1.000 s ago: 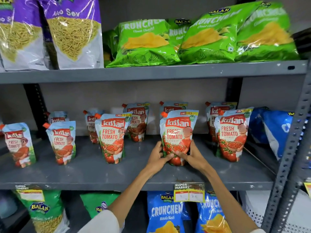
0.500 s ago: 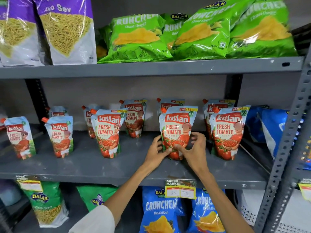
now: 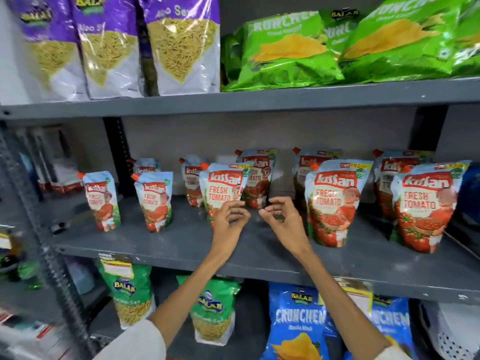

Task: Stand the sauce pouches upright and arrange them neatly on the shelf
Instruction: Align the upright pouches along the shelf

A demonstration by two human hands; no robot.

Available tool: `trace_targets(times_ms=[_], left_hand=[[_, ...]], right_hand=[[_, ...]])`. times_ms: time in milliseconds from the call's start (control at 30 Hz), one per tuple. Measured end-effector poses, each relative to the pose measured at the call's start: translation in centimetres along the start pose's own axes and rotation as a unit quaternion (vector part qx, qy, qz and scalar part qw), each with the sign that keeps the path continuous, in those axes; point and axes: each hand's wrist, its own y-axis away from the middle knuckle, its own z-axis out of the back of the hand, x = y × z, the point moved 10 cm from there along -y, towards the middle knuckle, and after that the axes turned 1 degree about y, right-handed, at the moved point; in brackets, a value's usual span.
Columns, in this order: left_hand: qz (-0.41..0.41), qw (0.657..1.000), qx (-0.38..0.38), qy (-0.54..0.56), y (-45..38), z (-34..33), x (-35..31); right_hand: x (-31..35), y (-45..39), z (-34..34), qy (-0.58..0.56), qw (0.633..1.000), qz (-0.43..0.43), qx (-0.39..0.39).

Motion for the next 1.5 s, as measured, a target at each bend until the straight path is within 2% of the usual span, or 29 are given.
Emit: trace_targets(times_ms=[233, 333, 400, 467, 533, 600, 900, 1200, 1500], left_hand=[[-0.001, 0.999, -0.023, -0.028, -3.5, 9.5, 2.6], [0.023, 0.999, -0.014, -0.021, -4.9, 11.0, 4.2], [0.052, 0.998, 0.018, -0.025, -5.8, 11.2, 5.7], [0.105, 0.99, 0.089, -0.02, -5.9, 10.2, 7.5], [0.144, 0.977, 0.151, -0.04, -5.5, 9.4, 8.6], [0.13, 0.974, 0.168, -0.076, -5.4, 9.1, 8.9], [0.084, 0.982, 0.147, -0.084, -3.7, 6.3, 8.0], [0.084, 0.978, 0.166, -0.098, -3.5, 1.2, 6.9], [0.092, 0.98, 0.153, -0.092, -3.1, 0.4, 6.6]], right_hand=[[-1.9, -1.7, -9.1, 0.003, 0.998, -0.051, 0.027], [-2.7, -2.1, -11.4, -0.019, 0.995, -0.083, 0.055], [-3.1, -2.0, -12.5, -0.023, 0.991, -0.106, 0.076], [-3.2, -1.7, -13.0, -0.012, 0.99, -0.109, 0.091], [-3.2, -1.6, -13.0, 0.007, 0.99, -0.109, 0.088], [-3.3, -1.5, -12.6, 0.015, 0.99, -0.108, 0.084], [-4.7, -0.4, -9.0, 0.04, 0.99, -0.1, 0.09], [-5.5, -0.6, -4.5, 0.038, 0.992, -0.093, 0.08], [-5.4, -0.5, -4.1, 0.068, 0.989, -0.101, 0.083]])
